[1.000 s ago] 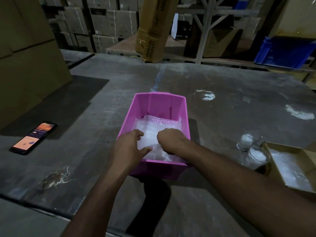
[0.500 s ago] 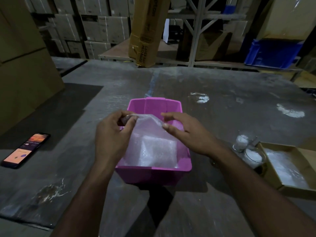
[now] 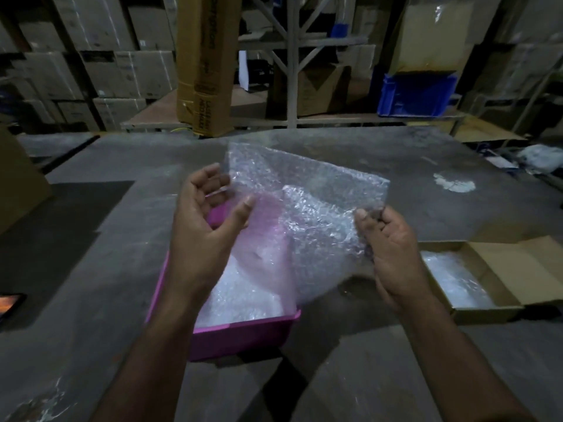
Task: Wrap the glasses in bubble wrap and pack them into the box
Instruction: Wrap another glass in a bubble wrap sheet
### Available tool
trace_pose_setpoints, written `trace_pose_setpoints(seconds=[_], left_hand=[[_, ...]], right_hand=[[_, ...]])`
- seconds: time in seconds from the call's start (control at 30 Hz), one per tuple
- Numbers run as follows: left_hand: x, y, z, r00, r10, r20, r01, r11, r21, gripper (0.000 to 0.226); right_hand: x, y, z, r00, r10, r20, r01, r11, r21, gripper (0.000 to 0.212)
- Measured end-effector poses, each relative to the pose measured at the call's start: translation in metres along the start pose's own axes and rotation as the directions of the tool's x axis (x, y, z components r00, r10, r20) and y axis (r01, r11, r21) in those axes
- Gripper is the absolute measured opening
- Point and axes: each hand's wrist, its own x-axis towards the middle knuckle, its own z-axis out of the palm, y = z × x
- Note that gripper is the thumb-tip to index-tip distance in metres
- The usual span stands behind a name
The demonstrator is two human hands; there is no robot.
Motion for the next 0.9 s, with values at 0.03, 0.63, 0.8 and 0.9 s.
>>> trace_pose_setpoints(seconds=[0.03,0.63,0.8,0.9], left_hand=[[-0.002,-0.004,0.007,0.999,0.001,0.035,-0.004,0.997,0.074,0.068],[-0.083,-0.019,0.138,0.869,-0.172,0.463,0.152,0.985,0.080,0.007],[-0.084,-0.018,0.139,0.861,-0.230,0.454,0.235,0.971,0.045,0.012],[-0.086,-0.021,0.139,0.868,-0.251,0.428,0.242,0.967,0.078,0.009]], right_hand=[[-0.001,-0.003,-0.008,0.999,0.028,-0.032,-0.026,0.998,0.058,0.017],[-0.033,-0.012,-0.071,0.974,0.192,0.124,-0.209,0.966,0.149,0.007],[-0.028,-0.010,-0.092,0.958,0.192,0.213,-0.238,0.948,0.212,0.018],[-0.028,-0.008,-0.102,0.955,0.201,0.216,-0.236,0.961,0.146,0.017]])
